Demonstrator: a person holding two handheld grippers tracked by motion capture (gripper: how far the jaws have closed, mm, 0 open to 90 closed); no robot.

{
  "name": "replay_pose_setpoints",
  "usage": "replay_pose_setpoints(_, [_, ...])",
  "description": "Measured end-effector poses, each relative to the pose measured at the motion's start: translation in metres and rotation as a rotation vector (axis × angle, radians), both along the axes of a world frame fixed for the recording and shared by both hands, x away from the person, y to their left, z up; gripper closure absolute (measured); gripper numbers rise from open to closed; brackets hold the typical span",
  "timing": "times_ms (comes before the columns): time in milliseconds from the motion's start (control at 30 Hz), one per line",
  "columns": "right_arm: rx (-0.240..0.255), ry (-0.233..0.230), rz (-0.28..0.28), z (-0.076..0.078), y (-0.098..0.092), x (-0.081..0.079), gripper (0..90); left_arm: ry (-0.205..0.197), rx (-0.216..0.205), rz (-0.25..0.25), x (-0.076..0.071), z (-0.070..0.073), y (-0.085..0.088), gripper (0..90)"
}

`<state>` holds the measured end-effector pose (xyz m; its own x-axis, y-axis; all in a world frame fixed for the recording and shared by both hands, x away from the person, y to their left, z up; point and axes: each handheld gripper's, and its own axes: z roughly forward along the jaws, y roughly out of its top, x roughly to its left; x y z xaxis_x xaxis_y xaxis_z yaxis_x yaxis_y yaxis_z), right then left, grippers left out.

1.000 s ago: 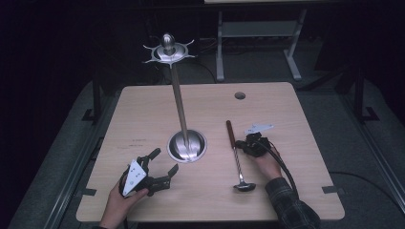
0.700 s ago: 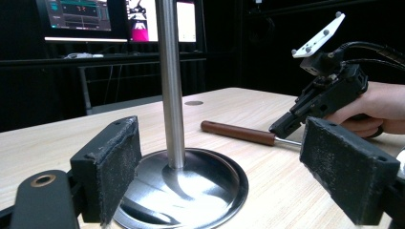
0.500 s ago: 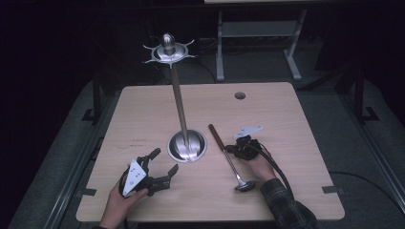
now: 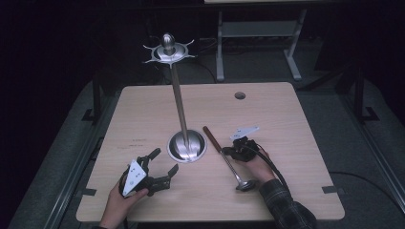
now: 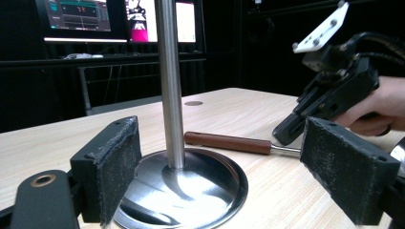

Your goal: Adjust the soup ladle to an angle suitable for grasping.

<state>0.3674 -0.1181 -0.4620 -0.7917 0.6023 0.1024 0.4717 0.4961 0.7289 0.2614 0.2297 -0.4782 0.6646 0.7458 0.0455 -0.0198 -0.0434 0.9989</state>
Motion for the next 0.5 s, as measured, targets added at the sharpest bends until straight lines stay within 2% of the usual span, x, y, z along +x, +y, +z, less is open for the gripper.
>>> replay_pose_setpoints(100, [-0.015,0.019,0.000,0.011,-0.004,-0.006,89.8,-0.001,-0.001,-0.001,0.000,0.000,0.000,13.3])
replay_pose_setpoints(233, [-0.044,0.093,0.018,0.027,-0.007,-0.016,89.8,-0.004,0.001,-0.002,0.000,0.000,0.000,13.4])
replay_pose_setpoints(300, [-0.081,0.135,0.028,0.033,-0.007,-0.022,89.8,-0.004,0.002,-0.002,0.000,0.000,0.000,13.3])
replay_pose_setpoints(500, [-0.166,0.234,0.047,0.037,-0.002,-0.037,89.8,-0.004,0.002,-0.003,0.000,0.000,-0.001,13.4])
